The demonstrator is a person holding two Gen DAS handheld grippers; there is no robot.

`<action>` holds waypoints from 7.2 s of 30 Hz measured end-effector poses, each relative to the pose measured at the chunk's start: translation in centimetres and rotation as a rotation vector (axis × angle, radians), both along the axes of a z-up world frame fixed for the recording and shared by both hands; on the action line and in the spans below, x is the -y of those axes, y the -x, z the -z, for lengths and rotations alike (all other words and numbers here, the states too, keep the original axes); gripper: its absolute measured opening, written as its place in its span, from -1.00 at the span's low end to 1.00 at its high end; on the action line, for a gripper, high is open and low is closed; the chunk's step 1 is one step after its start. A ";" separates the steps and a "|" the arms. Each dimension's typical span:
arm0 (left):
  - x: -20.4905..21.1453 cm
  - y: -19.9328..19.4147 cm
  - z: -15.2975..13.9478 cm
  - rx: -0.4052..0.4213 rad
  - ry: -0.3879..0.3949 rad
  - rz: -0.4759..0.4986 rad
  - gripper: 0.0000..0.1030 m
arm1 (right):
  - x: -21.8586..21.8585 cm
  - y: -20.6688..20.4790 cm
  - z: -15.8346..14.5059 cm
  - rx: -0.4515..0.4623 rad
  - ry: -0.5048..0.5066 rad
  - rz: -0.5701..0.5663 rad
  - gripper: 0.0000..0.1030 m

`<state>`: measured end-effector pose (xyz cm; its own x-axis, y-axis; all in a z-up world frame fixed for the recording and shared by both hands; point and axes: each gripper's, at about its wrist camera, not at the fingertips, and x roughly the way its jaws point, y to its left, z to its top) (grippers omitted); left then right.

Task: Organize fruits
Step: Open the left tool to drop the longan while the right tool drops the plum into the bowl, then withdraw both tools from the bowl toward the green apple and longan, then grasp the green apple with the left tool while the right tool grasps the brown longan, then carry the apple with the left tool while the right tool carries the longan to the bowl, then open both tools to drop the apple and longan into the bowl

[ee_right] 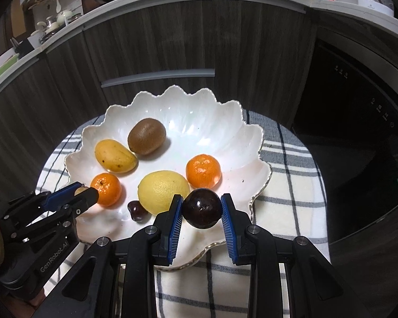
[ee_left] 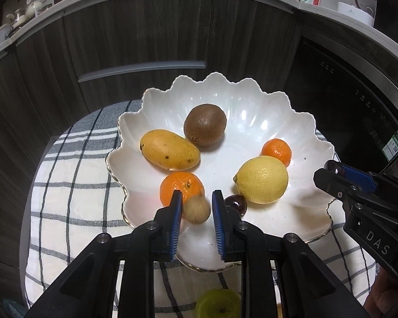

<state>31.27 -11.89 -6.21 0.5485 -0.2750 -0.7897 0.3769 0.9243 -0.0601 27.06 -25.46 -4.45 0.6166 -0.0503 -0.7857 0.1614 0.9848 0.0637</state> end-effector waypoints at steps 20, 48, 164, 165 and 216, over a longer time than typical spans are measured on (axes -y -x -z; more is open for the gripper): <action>-1.9 5.4 -2.7 0.134 -0.092 -0.067 0.81 | -0.7 4.8 -2.3 0.051 0.090 0.087 0.53; -5.6 13.4 -1.5 0.141 -0.083 -0.125 0.85 | -3.5 12.3 -2.1 0.060 0.099 0.085 0.53; -3.1 3.3 -6.4 0.157 -0.022 -0.046 -0.08 | -3.6 3.5 -4.8 0.074 0.049 -0.026 -0.45; -2.9 2.9 -6.4 0.154 -0.020 -0.044 -0.08 | -3.3 3.1 -4.9 0.076 0.047 -0.024 -0.45; -0.6 -0.2 -5.4 0.165 -0.101 -0.076 0.86 | 0.4 -0.5 -3.1 0.045 0.092 0.065 0.56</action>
<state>31.51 -11.24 -0.80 0.6889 -0.1519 -0.7087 0.3027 0.9487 0.0909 27.60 -25.82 -1.35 0.6443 -0.1620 -0.7474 0.2246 0.9743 -0.0176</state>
